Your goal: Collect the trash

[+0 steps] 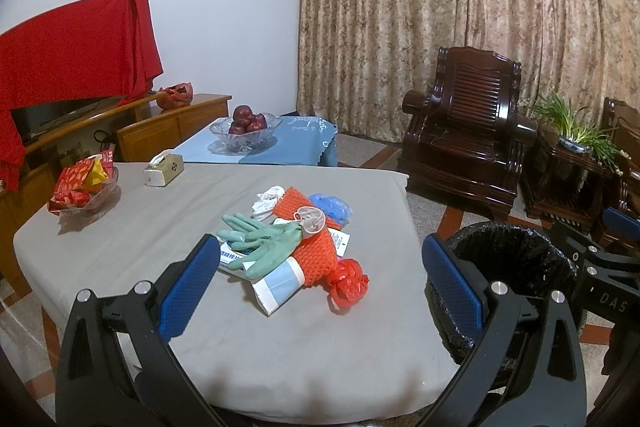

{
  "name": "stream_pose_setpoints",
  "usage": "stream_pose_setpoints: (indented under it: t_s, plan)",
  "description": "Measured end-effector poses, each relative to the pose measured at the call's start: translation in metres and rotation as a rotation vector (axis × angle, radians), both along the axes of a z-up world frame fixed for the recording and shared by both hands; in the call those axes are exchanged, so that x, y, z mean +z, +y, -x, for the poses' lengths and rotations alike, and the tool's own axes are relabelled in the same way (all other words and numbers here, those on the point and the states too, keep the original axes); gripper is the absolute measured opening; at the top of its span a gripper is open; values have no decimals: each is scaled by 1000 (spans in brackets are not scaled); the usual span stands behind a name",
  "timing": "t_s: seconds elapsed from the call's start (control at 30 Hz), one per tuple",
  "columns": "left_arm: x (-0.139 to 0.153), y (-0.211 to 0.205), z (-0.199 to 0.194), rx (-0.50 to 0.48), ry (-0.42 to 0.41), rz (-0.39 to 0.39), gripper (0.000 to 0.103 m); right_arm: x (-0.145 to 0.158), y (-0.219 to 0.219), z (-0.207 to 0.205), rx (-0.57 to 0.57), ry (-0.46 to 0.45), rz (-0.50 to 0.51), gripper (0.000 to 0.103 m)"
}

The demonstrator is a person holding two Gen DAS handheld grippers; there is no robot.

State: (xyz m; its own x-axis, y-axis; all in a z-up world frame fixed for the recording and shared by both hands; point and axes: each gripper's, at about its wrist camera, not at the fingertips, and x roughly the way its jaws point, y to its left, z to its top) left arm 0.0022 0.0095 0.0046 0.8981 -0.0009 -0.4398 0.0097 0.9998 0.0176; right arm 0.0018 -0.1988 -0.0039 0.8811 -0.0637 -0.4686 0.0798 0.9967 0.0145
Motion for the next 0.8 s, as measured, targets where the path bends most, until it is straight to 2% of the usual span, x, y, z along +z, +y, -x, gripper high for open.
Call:
stream_pose_setpoints:
  t_s: [0.8]
  plan:
    - [-1, -1, 0, 0, 3, 3, 98, 2, -1, 2, 0, 3, -1, 97]
